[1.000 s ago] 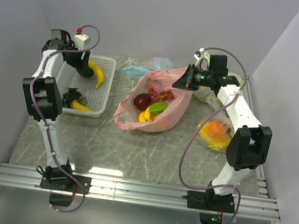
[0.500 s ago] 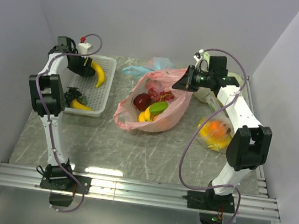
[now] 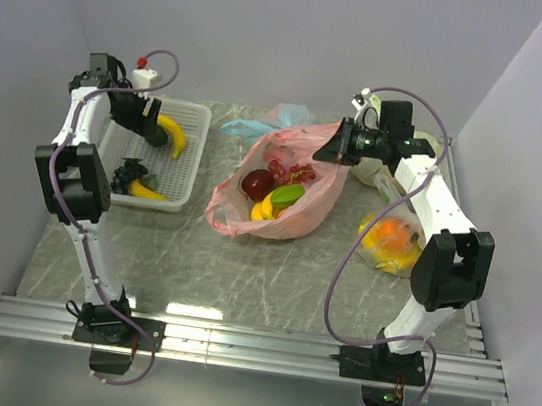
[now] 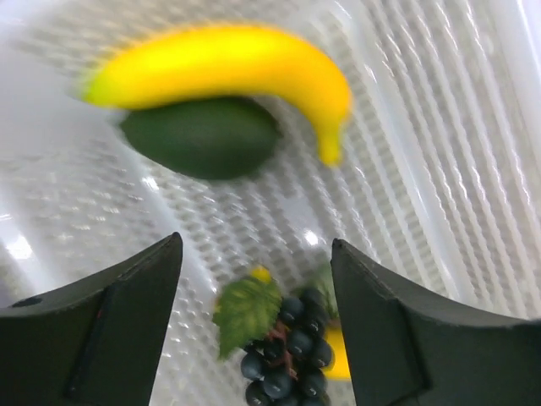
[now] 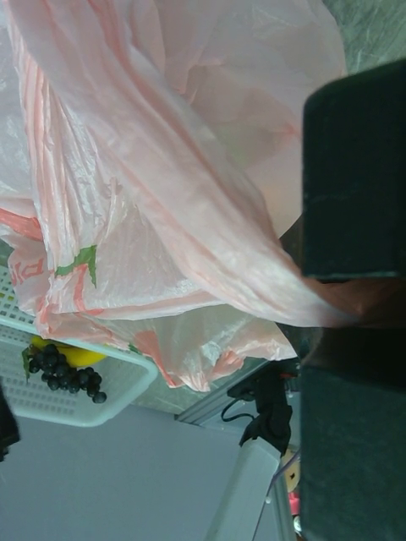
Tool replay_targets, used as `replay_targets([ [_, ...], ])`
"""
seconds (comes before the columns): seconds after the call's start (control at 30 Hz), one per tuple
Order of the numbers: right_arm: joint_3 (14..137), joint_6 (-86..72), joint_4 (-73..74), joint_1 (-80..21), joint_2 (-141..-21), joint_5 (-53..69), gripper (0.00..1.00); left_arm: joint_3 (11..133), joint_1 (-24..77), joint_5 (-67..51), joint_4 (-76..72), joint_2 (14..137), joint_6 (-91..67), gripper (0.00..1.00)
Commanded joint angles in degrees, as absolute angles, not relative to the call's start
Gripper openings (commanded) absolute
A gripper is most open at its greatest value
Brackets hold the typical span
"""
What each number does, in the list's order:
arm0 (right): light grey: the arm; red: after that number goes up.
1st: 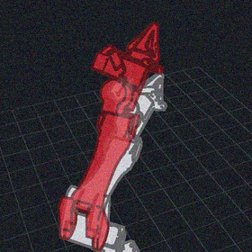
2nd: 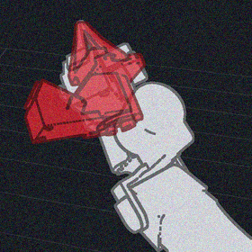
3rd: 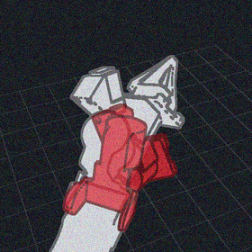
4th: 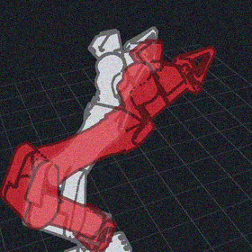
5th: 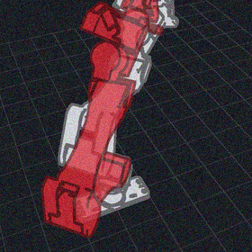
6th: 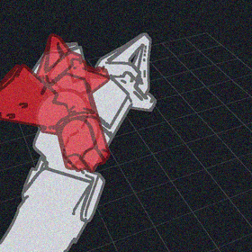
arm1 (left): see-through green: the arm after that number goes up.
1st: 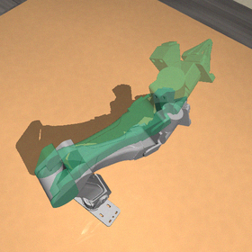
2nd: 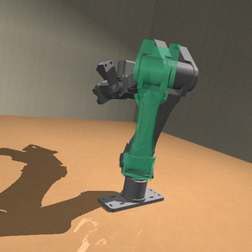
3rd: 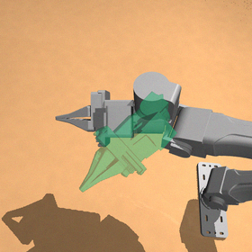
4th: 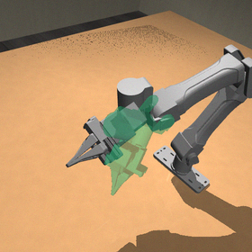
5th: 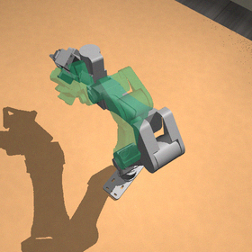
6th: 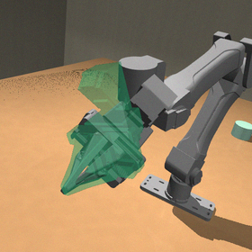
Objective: Place the fake fruits into the plastic bag and tie a complex knot
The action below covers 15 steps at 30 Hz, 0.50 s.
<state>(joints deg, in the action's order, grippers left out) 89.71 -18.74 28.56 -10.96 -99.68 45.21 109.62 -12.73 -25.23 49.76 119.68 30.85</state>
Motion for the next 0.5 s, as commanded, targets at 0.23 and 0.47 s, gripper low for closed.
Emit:
replay_targets([
  [0.23, 94.1, -17.8, 29.5, -10.3, -99.6, 45.4, 0.00, 110.0, -12.9, -18.9, 35.4, 121.9, 9.1, 0.74],
  [0.47, 94.1, -17.8, 29.5, -10.4, -99.6, 45.0, 0.00, 112.2, -11.2, -7.4, 38.9, 124.2, 1.2, 0.71],
])
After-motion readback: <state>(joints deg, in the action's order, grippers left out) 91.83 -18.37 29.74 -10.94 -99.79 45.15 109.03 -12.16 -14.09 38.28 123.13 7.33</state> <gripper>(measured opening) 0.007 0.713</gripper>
